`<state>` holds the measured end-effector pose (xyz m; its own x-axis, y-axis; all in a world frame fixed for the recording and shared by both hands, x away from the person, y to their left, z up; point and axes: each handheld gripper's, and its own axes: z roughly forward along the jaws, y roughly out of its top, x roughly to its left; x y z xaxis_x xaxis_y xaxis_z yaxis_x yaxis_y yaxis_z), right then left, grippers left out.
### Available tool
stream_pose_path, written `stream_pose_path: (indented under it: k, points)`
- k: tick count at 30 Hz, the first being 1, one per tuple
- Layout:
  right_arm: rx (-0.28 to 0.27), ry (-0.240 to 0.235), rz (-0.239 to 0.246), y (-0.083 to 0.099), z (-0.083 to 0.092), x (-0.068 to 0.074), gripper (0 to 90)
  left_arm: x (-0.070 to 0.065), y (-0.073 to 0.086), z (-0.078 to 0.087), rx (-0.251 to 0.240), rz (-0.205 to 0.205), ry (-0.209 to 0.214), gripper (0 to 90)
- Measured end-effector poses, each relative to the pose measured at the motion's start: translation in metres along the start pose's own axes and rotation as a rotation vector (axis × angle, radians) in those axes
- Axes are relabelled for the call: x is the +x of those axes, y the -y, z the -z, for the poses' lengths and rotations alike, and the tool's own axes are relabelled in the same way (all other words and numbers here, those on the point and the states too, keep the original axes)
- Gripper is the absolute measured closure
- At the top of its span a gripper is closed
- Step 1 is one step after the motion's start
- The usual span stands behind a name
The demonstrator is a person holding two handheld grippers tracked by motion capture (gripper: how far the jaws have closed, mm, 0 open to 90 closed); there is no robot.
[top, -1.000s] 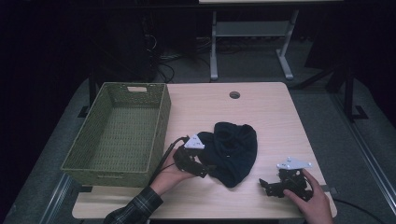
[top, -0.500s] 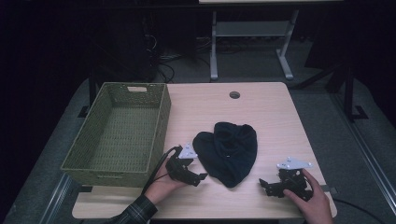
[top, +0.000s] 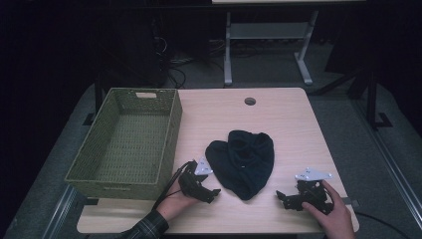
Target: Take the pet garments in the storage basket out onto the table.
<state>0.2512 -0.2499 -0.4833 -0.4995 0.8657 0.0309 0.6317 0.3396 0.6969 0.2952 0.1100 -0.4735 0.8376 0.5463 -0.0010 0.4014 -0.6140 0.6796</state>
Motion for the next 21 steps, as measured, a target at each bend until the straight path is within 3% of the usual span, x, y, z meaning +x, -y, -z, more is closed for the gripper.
stream_pose_path:
  k: [6, 21]
  points:
    - [0.000, 0.000, 0.000, 0.0000, 0.0000, 0.0000, 0.0, -0.0010, 0.0052, -0.0015, -0.054, 0.006, -0.004, 12.8]
    - [0.000, 0.000, 0.000, 0.0000, 0.0000, 0.0000, 0.0, -0.0021, 0.0076, 0.0009, -0.053, 0.014, -0.012, 12.9]
